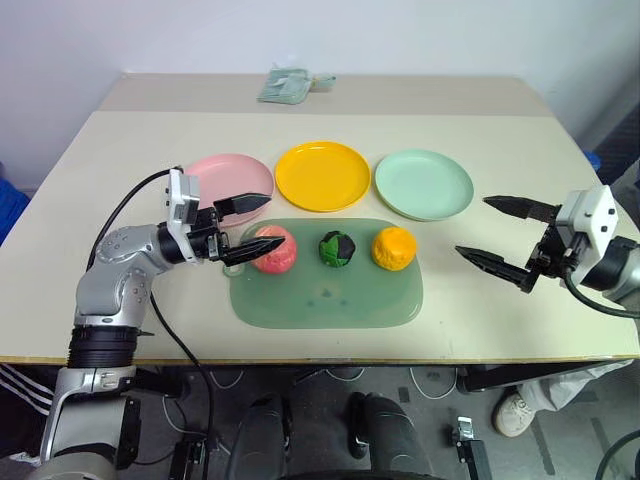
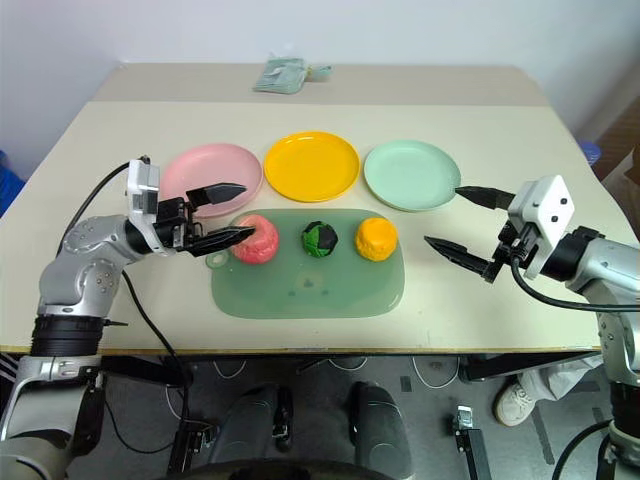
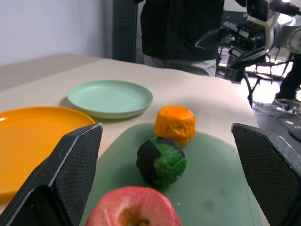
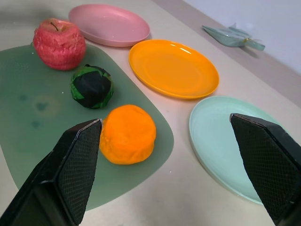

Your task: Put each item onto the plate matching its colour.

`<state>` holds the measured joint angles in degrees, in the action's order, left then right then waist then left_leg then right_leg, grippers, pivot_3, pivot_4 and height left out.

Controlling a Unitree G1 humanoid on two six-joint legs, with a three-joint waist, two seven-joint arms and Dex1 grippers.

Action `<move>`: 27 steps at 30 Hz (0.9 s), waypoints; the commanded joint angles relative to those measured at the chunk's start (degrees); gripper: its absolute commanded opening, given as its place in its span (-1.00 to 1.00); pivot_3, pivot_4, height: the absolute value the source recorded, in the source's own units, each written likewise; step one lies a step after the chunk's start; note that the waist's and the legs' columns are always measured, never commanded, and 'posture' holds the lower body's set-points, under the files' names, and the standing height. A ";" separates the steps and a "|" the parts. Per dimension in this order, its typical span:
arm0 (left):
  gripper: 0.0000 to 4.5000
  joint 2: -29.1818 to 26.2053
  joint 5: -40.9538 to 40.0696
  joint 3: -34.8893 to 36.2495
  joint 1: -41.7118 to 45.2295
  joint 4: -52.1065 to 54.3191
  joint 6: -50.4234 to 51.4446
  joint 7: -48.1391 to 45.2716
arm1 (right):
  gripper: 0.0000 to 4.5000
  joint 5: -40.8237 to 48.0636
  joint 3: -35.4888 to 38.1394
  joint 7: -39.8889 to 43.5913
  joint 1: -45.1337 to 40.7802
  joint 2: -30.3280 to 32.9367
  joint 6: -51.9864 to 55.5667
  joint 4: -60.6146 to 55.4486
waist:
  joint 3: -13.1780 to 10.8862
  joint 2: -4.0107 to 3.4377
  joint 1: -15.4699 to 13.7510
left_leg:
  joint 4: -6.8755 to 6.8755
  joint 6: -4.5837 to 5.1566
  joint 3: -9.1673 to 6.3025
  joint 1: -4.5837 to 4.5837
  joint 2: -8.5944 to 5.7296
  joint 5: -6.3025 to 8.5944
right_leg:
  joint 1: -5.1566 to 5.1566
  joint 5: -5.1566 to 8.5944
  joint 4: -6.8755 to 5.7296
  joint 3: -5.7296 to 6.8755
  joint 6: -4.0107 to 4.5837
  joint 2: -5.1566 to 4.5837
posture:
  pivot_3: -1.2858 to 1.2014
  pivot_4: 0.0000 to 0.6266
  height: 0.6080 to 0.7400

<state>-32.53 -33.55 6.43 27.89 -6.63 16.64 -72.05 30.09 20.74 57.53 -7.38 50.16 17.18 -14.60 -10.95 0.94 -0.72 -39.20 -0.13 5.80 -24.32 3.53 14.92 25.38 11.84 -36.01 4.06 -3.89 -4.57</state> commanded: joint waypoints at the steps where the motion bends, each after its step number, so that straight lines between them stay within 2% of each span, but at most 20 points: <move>1: 1.00 -0.66 -1.86 1.88 1.80 -0.16 0.37 -0.64 | 0.97 0.50 0.36 -1.50 -1.69 -0.06 0.11 -2.29 | 0.00 0.00 0.00 | 0.00 0.00 0.00 0.00 0.00 0.00 | 0.00 0.00 0.00 0.00 0.00 0.00 | 0.03 -0.52 1.00; 9: 1.00 -1.87 -1.68 3.09 5.55 -4.25 -0.84 -2.53 | 0.97 0.56 -2.28 -2.92 -4.19 -1.26 0.84 -2.27 | 0.00 0.00 0.04 | 0.00 0.00 0.00 0.00 0.00 0.00 | 0.00 0.00 0.00 0.00 0.00 0.01 | 0.03 -0.52 1.00; 15: 1.00 -4.14 -3.64 7.34 6.81 -8.64 -0.17 -3.41 | 0.97 0.69 -7.66 -6.55 -8.80 -6.50 1.95 -3.40 | 0.00 0.00 0.29 | 0.01 0.00 0.02 0.02 0.02 0.00 | 0.02 -0.01 -0.03 0.00 0.00 0.02 | 0.03 -0.52 1.00; 18: 1.00 -3.49 -5.27 9.05 8.39 -8.75 1.70 -0.69 | 0.97 1.71 -7.54 -7.61 -10.17 -7.21 3.24 -4.26 | 0.00 0.00 -0.10 | 0.00 0.00 0.00 -0.03 0.02 0.00 | 0.03 -0.02 -0.02 0.00 -0.02 0.02 | 0.03 -0.52 1.00; 23: 1.00 -5.53 -4.65 6.99 8.99 -8.66 4.07 -4.83 | 0.97 5.72 -8.29 -10.54 -12.77 -9.74 6.12 -8.80 | 0.00 0.00 -0.01 | 0.00 0.00 0.02 -0.06 -0.04 0.00 | 0.02 -0.03 0.01 0.00 -0.06 -0.04 | 0.03 -0.52 1.00; 27: 1.00 -7.42 0.55 3.77 10.82 -13.40 0.09 -7.87 | 0.97 5.73 -9.64 -8.38 -9.53 -6.93 7.77 -14.12 | 0.00 0.00 0.03 | 0.01 0.00 0.01 -0.03 0.01 0.00 | 0.03 -0.02 -0.02 0.01 -0.04 0.02 | 0.03 -0.52 1.00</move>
<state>-38.85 -34.92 10.81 36.94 -18.86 19.01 -78.55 34.99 10.92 48.37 -17.55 42.16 24.48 -25.44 -10.95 0.94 -0.69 -39.19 -0.13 5.81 -24.35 3.53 14.92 25.41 11.83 -36.02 4.07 -3.91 -4.55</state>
